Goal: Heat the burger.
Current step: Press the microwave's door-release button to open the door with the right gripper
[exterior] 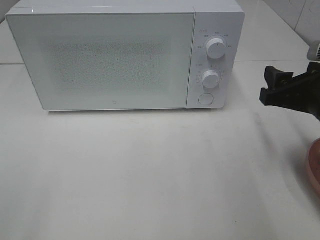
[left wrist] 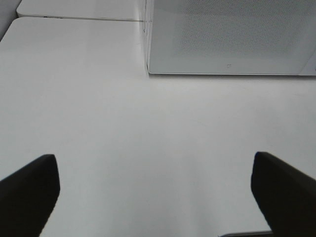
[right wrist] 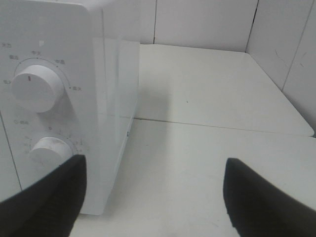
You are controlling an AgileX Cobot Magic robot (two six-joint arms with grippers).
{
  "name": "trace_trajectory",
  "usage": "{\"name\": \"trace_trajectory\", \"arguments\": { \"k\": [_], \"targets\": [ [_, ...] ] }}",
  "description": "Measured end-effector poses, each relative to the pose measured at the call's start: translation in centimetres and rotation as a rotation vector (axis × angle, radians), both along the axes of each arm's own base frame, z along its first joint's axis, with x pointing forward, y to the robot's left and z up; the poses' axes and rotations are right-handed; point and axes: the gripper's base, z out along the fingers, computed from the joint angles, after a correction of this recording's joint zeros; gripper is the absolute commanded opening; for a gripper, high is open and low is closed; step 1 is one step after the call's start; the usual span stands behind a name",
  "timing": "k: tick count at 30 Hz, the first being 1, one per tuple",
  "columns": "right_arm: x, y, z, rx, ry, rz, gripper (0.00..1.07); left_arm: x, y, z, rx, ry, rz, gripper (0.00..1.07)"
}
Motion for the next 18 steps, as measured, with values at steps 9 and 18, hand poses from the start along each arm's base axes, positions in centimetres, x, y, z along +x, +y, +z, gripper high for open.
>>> {"name": "trace_trajectory", "arguments": {
  "k": [9, 18],
  "targets": [
    [-1.0, 3.5, -1.4, 0.027, 0.002, -0.016, 0.74, 0.0, 0.0, 0.0, 0.000, 0.000, 0.000, 0.98],
    [-2.0, 5.6, -3.1, -0.005, 0.072, -0.021, 0.74, 0.0, 0.0, 0.0, 0.000, 0.000, 0.000, 0.98]
  ]
}}
